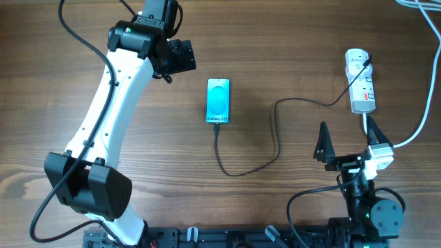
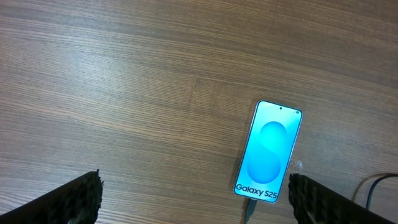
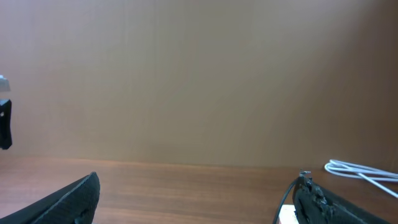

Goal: Plug charger to phone and switch on socket

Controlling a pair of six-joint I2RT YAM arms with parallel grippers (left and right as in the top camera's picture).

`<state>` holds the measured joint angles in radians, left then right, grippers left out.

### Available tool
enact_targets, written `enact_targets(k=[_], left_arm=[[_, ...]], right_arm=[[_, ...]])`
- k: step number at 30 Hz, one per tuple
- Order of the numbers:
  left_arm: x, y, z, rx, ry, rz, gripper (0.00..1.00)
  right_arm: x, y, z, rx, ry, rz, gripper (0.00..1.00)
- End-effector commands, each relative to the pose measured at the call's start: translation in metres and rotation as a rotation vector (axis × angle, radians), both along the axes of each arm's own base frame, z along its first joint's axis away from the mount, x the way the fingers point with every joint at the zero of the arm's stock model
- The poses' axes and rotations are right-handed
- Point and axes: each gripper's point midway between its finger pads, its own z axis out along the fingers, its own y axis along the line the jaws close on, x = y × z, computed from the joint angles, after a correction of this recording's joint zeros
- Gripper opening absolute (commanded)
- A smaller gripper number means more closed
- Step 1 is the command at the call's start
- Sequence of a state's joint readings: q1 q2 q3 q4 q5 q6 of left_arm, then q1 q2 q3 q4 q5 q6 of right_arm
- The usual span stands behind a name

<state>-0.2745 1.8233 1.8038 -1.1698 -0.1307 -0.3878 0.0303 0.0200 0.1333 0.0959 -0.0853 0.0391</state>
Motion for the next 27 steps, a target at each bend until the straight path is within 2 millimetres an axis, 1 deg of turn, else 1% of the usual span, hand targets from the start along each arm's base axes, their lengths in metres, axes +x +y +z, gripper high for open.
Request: enact_targets(k=[1, 3, 6, 7, 11, 15, 20, 24, 27], left_arm=[[0.001, 0.003, -0.005, 0.006, 0.008, 0.02, 1.0], [0.001, 0.003, -0.005, 0.006, 0.008, 0.02, 1.0], [0.001, 0.003, -0.005, 0.006, 0.008, 0.02, 1.0], [0.001, 0.003, -0.005, 0.006, 0.008, 0.02, 1.0], [0.001, 0.003, -0.005, 0.006, 0.008, 0.02, 1.0], [0.001, 0.003, -0.005, 0.006, 0.008, 0.02, 1.0], [0.001, 0.003, -0.005, 0.006, 0.008, 0.02, 1.0], [0.001, 0.003, -0.005, 0.006, 0.008, 0.02, 1.0], [0.001, 0.003, -0.005, 0.006, 0.008, 0.02, 1.0]], right_arm=[[-0.001, -0.002, 0.001, -0.007, -0.032, -0.015, 1.0], [0.001, -0.002, -0.003, -0.003, -0.058, -0.014, 1.0], [0.004, -0.002, -0.015, 0.024, -0.067, -0.008, 1.0], [0.006, -0.003, -0.02, 0.026, -0.043, -0.013, 1.0], [0.009, -0.005, -0.031, 0.037, 0.0, -0.029, 1.0], [0.012, -0.008, -0.047, 0.035, 0.066, -0.044, 1.0], [0.014, -0.011, -0.082, 0.034, 0.211, -0.068, 1.0], [0.014, -0.011, -0.081, -0.012, 0.204, -0.069, 1.0], [0.014, -0.011, -0.081, -0.013, 0.205, -0.069, 1.0]])
